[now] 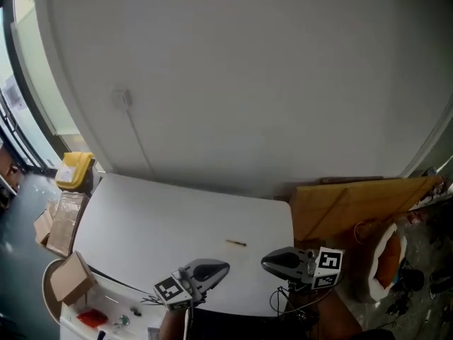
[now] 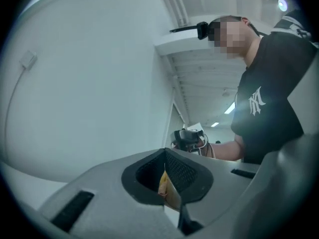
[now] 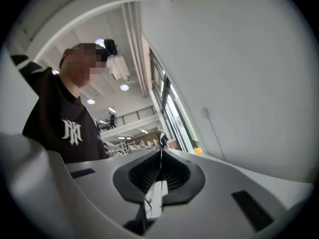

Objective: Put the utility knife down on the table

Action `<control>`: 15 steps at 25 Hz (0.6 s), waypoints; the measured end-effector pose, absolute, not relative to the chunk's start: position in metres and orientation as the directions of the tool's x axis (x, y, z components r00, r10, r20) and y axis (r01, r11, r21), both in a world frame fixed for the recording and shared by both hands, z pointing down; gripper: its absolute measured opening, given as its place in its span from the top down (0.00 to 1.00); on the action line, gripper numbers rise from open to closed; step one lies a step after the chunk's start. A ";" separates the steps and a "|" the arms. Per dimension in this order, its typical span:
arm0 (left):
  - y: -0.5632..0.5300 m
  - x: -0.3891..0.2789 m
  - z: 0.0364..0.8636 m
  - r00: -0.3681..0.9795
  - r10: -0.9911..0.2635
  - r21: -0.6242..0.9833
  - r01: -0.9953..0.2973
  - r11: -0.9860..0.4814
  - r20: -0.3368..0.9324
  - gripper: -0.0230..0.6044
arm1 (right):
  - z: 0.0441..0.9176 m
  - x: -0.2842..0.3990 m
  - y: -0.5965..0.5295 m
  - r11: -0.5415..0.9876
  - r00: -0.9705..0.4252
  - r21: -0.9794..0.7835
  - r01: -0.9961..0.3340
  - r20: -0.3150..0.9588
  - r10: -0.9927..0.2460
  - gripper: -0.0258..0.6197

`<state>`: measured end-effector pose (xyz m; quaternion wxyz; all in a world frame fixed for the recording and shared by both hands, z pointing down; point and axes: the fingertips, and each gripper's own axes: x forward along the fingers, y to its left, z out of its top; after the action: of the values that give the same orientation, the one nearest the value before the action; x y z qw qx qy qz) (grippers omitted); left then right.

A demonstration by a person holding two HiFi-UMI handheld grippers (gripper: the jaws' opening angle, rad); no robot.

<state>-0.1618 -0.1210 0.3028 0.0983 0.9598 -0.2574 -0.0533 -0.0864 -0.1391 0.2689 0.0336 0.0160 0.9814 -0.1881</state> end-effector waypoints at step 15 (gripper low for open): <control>0.035 0.018 0.281 0.889 -0.457 0.297 -0.448 -0.843 0.043 0.96 | 0.264 0.043 0.009 0.907 -0.976 -0.392 0.156 -0.204 0.079 0.95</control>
<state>0.0176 0.0345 0.2809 0.1510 0.9599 -0.2356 -0.0149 0.0429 0.0087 0.2643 0.0921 0.0604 0.9720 -0.2075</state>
